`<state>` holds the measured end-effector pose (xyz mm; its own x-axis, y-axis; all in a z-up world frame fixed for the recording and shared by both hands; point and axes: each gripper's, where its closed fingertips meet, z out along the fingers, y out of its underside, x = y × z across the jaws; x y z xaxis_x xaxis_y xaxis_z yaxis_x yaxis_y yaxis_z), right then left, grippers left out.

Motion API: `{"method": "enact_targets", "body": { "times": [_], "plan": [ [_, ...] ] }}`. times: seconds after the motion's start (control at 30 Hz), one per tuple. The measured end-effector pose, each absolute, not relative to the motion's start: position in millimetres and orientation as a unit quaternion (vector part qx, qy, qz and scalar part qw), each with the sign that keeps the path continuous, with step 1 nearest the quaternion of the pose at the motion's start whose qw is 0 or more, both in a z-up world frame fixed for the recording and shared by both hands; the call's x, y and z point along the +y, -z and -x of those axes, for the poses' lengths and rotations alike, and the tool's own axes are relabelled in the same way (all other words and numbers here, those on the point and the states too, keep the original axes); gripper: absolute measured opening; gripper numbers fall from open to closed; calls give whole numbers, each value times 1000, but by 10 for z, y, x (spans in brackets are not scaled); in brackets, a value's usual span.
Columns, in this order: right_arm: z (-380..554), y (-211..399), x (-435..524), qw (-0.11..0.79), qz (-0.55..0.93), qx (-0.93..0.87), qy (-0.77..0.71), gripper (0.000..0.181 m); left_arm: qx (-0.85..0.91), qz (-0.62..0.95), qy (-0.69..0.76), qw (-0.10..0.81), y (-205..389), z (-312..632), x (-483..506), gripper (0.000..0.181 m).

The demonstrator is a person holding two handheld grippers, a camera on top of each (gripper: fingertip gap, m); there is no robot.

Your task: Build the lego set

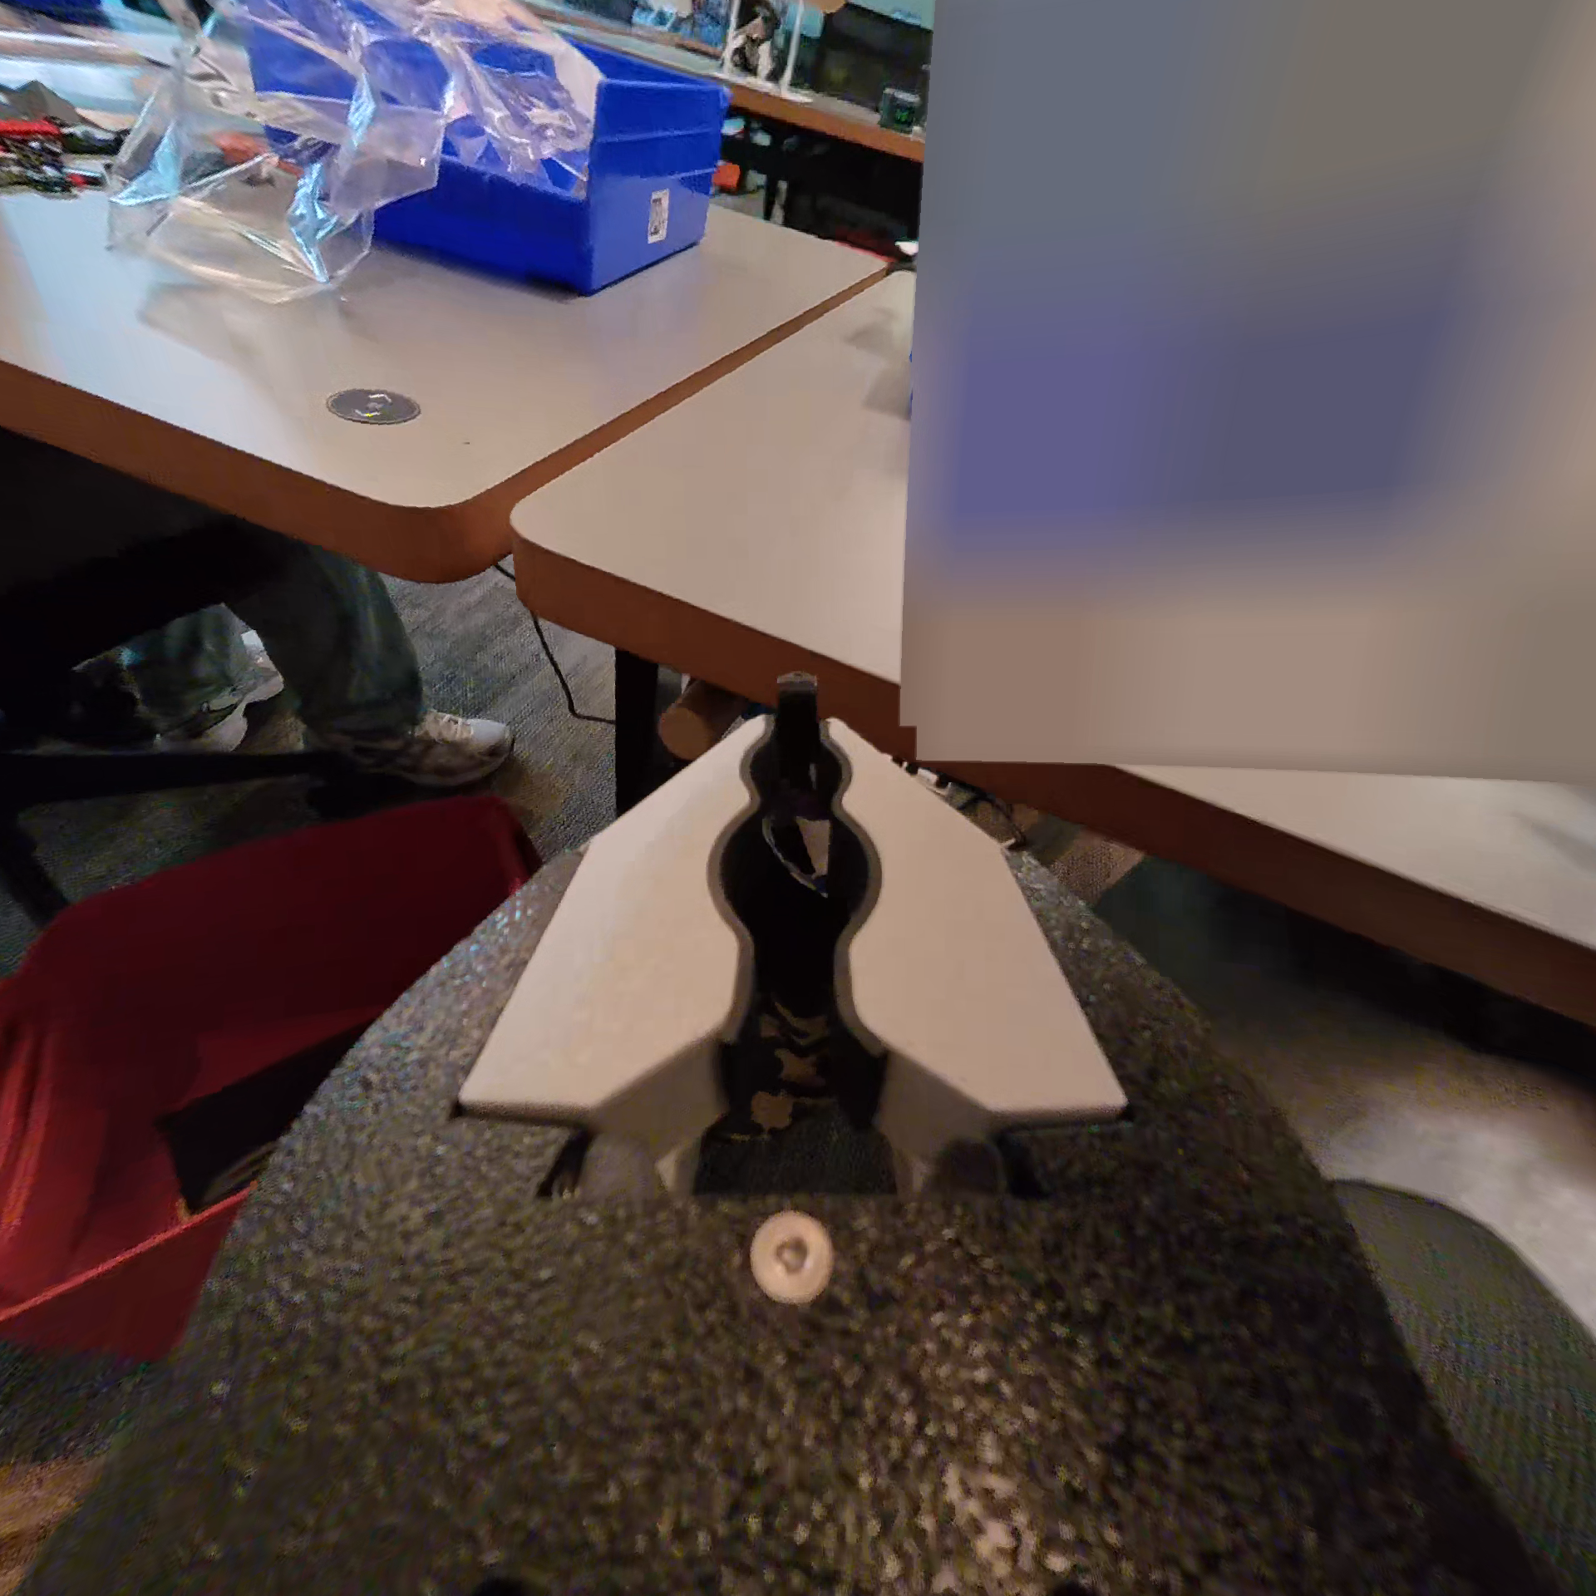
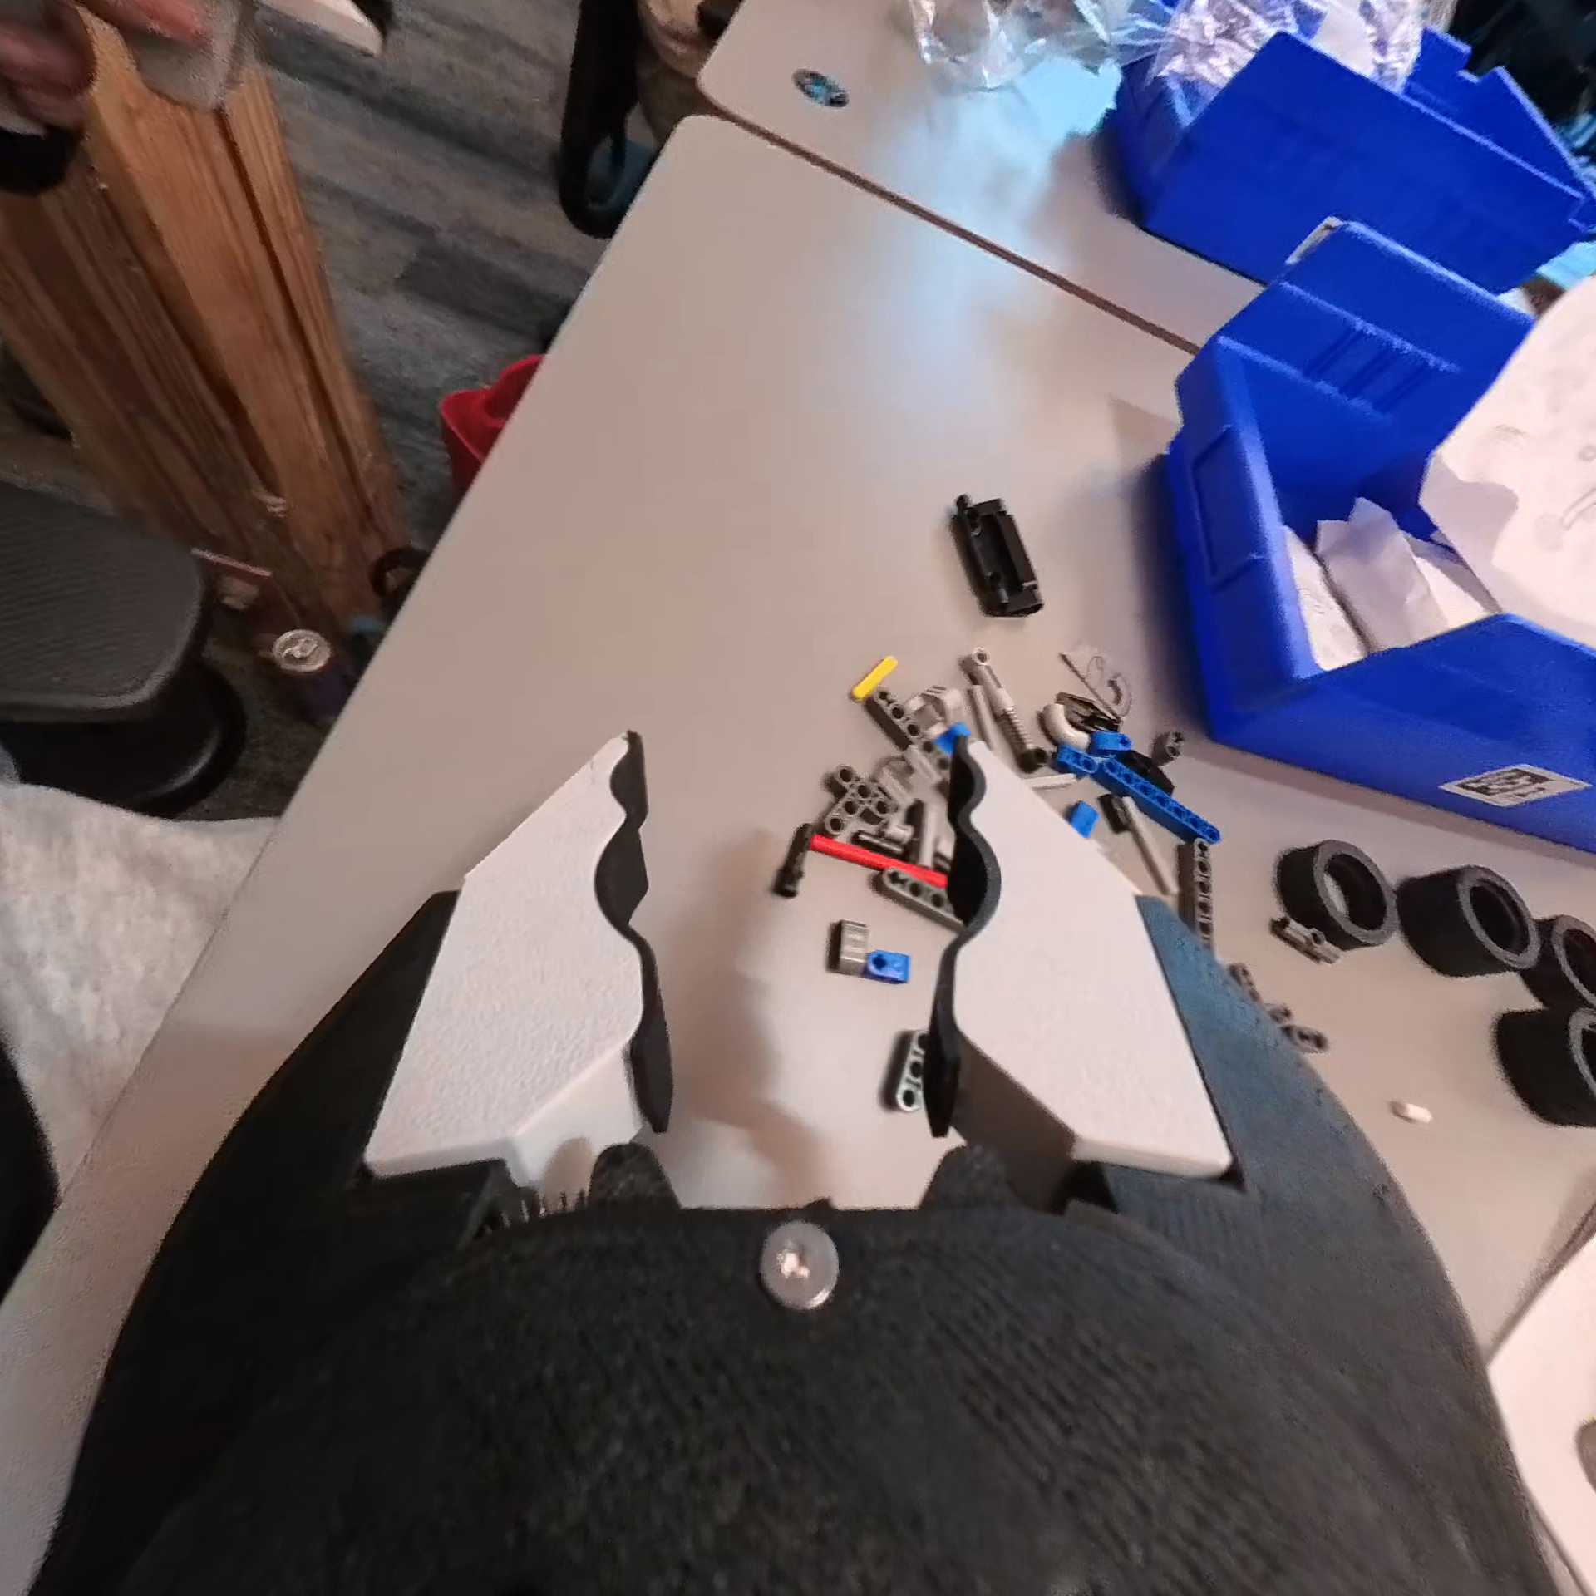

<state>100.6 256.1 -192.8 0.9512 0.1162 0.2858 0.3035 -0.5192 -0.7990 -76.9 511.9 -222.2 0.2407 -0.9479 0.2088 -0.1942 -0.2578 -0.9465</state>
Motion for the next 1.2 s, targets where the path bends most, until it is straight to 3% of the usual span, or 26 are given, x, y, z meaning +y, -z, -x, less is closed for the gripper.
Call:
{"method": "enact_targets", "body": {
  "times": [0.43,0.87,1.0,1.2],
  "plan": [
    [-1156,1705,2540,552,816,-52,164,68,437,616,431,494,2065,435,4908,6],
    [525,1973,3033,558,811,-165,64,59,551,542,417,478,2251,1766,4241,6],
    [1198,2346,3294,538,815,-215,4,57,585,535,380,477,2391,2194,4233,5],
    [1544,3550,3782,461,846,-236,-128,58,618,538,279,500,2612,2528,4421,6]
  ]
}}
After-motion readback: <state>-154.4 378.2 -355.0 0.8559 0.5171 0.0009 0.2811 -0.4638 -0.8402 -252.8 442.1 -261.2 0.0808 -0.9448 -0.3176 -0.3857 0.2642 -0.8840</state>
